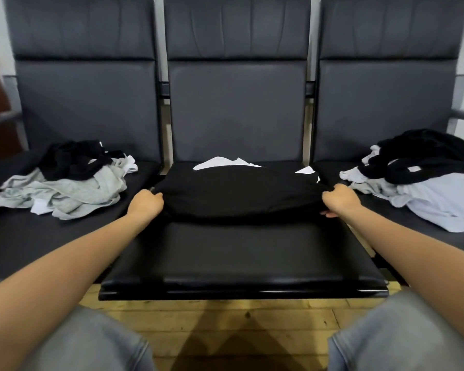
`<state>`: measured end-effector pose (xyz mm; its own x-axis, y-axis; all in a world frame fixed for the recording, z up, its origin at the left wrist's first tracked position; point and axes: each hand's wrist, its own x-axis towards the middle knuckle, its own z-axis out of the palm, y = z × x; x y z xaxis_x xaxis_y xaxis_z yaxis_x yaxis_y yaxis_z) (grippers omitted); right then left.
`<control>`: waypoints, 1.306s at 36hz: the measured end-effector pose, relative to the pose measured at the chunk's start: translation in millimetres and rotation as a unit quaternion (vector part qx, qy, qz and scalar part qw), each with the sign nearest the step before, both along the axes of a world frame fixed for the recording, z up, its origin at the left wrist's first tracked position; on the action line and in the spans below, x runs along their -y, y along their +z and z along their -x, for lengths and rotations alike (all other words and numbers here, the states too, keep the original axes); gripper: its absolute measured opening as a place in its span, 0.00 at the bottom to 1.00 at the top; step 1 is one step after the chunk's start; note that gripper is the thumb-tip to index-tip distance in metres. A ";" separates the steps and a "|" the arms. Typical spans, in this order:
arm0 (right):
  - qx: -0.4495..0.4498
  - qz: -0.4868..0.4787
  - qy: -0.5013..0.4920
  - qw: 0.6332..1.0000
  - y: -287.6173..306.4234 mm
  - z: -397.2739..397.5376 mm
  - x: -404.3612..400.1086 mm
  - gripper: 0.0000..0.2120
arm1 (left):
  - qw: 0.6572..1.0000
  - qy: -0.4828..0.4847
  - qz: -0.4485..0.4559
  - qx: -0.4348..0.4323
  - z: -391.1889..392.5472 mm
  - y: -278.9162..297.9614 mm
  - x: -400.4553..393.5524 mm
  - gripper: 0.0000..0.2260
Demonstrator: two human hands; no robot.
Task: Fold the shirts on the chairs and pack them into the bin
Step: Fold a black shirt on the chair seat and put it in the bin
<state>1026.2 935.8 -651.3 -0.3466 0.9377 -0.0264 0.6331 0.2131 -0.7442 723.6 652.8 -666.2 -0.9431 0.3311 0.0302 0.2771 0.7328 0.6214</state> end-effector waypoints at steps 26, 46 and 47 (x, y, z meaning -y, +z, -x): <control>-0.168 0.243 -0.008 0.955 11.9 7.2 17.9 0.06 | 0.995 -0.085 -0.061 0.002 -27.7 19.8 11.5 0.17; -0.167 0.360 -0.061 0.916 13.2 -12.5 38.9 0.07 | 0.943 -0.240 0.054 -0.224 -70.3 0.6 20.5 0.20; -0.173 0.343 -0.061 0.921 15.7 -8.7 39.5 0.05 | 0.941 -0.255 0.051 -0.217 -72.3 0.1 15.0 0.19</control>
<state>1034.9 896.3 -635.7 -0.3386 0.7740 -0.5350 0.3204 -0.4398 -0.8390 795.9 637.8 -666.2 -0.5669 0.7590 0.3203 0.8205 0.4851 0.3025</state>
